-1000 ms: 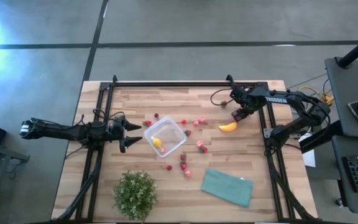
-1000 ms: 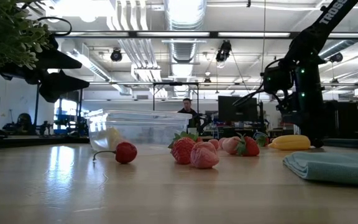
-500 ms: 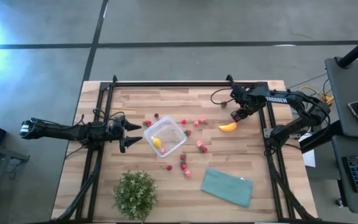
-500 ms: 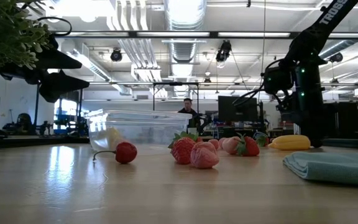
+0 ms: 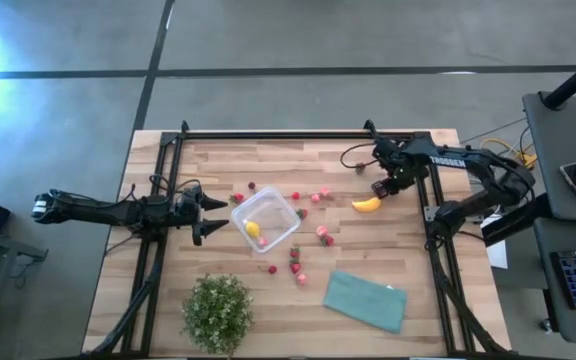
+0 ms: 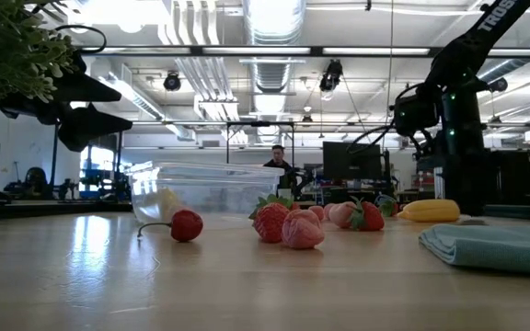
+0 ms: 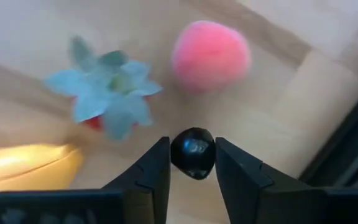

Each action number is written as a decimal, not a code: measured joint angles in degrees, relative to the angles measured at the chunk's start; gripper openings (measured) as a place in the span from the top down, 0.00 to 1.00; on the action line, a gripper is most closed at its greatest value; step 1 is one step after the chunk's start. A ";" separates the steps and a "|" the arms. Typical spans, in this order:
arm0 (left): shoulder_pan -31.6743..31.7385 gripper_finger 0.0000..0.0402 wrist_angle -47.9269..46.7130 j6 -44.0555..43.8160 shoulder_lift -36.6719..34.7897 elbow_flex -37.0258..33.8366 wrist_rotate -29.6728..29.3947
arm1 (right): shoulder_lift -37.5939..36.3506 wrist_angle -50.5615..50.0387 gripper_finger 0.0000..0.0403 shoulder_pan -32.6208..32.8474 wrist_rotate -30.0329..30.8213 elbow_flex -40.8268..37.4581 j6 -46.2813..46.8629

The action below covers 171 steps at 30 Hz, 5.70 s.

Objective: Pick and placing Produce into tupperware
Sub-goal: Put the black plum into the transparent bin, then put the dark red cherry into the transparent bin

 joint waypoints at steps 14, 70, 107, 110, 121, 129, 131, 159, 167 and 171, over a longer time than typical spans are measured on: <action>0.00 0.27 -0.04 -0.02 0.03 0.00 0.00 | -13.71 2.14 0.73 11.45 -15.20 0.00 5.20; 0.00 0.27 -0.04 -0.01 0.07 0.00 0.00 | 39.21 -1.53 0.38 40.34 -1.50 66.85 -4.12; 0.00 0.27 -0.06 -0.02 0.07 0.00 0.02 | 6.35 0.82 0.43 0.88 14.81 18.57 21.73; 0.00 0.27 -0.03 -0.02 0.02 0.00 0.00 | 9.70 2.17 0.43 -0.58 13.73 20.96 19.46; 0.01 0.27 -0.04 0.00 0.03 0.00 0.00 | 22.34 1.20 0.43 -5.25 11.29 29.23 16.35; 0.02 0.27 -0.04 -0.01 0.08 0.00 0.00 | 25.40 0.81 0.44 -8.98 10.41 29.05 13.89; 0.02 0.27 -0.02 -0.02 0.03 0.00 0.00 | 25.52 1.09 0.44 -9.83 9.26 29.05 13.19; 0.01 0.27 -0.04 -0.01 0.08 0.00 0.00 | 25.76 6.95 0.56 -12.31 5.50 26.75 12.32; 0.00 0.27 -0.02 -0.02 0.07 0.00 0.00 | 25.76 8.60 0.65 -12.24 5.52 26.79 11.98; 0.00 0.27 -0.03 0.00 0.03 0.00 0.00 | 25.76 8.61 0.69 -12.37 5.50 26.30 11.94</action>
